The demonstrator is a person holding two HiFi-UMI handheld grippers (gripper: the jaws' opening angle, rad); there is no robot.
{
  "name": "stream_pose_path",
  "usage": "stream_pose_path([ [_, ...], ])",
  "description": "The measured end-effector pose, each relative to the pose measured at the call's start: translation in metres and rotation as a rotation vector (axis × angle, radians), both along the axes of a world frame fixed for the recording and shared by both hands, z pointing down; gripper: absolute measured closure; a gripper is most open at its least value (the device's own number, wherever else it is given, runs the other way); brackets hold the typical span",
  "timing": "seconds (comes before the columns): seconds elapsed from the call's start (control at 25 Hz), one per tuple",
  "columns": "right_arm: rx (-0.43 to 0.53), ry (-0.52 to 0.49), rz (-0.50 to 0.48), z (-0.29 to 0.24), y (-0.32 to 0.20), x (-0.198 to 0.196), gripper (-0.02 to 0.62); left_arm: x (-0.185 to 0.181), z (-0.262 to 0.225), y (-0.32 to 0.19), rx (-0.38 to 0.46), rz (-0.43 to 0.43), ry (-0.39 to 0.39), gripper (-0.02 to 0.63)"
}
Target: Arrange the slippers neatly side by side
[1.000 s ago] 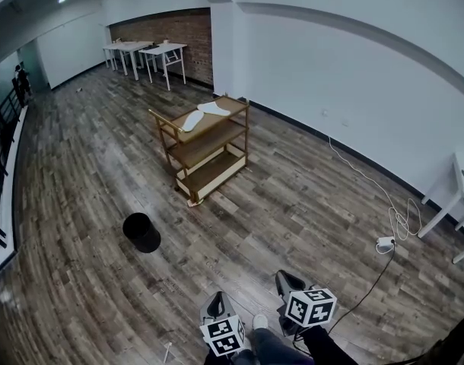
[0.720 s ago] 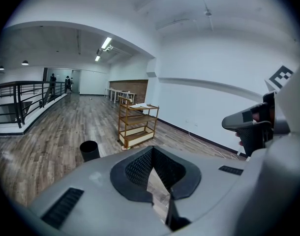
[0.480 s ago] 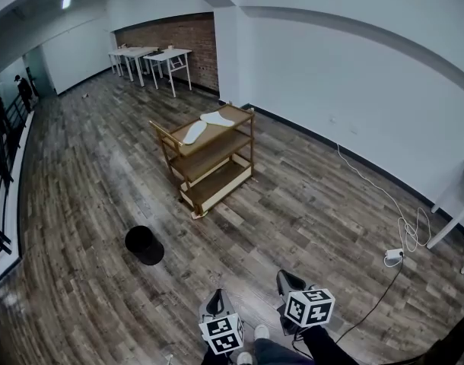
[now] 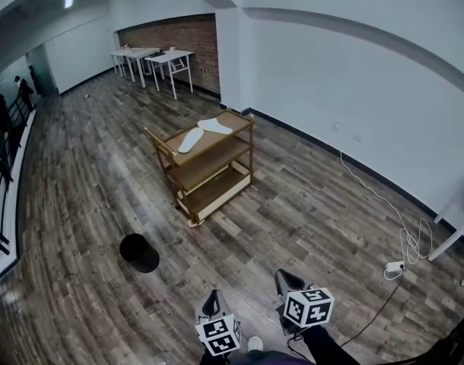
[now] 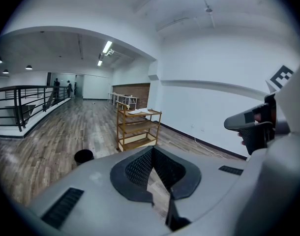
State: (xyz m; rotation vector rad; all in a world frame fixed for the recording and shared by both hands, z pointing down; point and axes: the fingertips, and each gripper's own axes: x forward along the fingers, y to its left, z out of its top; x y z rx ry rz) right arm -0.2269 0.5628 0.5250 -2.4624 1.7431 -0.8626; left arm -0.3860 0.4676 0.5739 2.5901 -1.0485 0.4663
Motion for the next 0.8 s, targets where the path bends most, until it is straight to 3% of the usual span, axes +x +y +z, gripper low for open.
stream_pose_path([
  [0.2, -0.002, -0.008, -0.012, 0.005, -0.011, 0.011, 0.597, 0.004, 0.005, -0.008, -0.015, -0.039, -0.004, 0.604],
  [0.48, -0.007, -0.016, -0.009, 0.009, -0.027, 0.020, 0.597, 0.019, 0.007, -0.023, -0.017, -0.021, -0.009, 0.604],
  [0.8, -0.010, -0.025, 0.020, 0.011, -0.079, 0.048, 0.597, 0.053, 0.002, -0.082, -0.007, 0.006, 0.000, 0.604],
])
